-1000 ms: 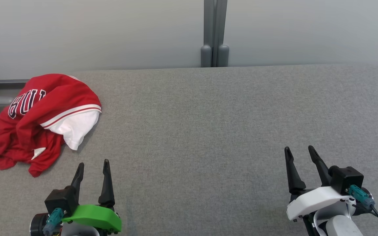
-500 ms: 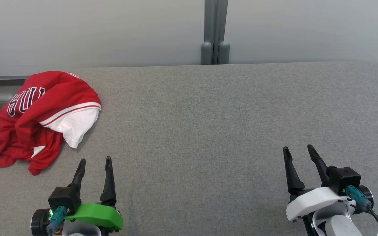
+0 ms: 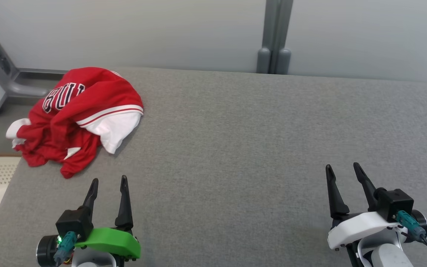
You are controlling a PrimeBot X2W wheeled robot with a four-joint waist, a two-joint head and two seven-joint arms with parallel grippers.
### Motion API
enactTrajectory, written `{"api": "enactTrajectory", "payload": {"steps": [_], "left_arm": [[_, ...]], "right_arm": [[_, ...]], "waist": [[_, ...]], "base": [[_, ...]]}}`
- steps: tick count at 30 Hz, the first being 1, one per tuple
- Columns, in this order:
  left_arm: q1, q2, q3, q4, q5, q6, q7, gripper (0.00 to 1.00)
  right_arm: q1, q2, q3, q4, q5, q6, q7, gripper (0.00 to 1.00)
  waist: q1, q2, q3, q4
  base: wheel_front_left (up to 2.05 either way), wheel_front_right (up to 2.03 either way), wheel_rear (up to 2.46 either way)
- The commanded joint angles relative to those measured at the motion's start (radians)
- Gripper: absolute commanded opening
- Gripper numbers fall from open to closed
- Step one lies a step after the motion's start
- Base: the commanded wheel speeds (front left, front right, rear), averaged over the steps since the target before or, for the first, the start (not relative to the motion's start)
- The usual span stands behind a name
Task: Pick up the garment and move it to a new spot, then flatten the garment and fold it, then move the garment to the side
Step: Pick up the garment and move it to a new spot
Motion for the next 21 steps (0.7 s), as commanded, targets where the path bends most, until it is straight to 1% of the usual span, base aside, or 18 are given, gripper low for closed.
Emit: {"api": "enactTrajectory", "payload": {"steps": [1, 10, 21], "left_arm": [[-0.005, 0.004, 0.005, -0.001, 0.001, 0.005, 0.0, 1.0], [0.03, 0.012, 0.03, -0.006, -0.005, 0.019, 0.0, 1.0], [0.05, 0.028, 0.066, -0.018, -0.017, 0.031, 0.0, 1.0]], "right_arm": [[0.008, -0.003, 0.002, -0.006, -0.005, 0.0, -0.006, 1.0], [0.011, -0.003, 0.033, -0.007, 0.003, 0.0, -0.001, 1.0], [0.015, -0.004, 0.054, -0.008, -0.002, 0.0, 0.009, 1.0]], "waist": [[0.0, -0.0001, 0.002, 0.079], [0.0, -0.0001, -0.005, 0.214], [0.0, -0.0001, -0.004, 0.327]], "base": [[0.0, 0.0, 0.0], [0.0, 0.0, 0.0], [0.0, 0.0, 0.0]]}}
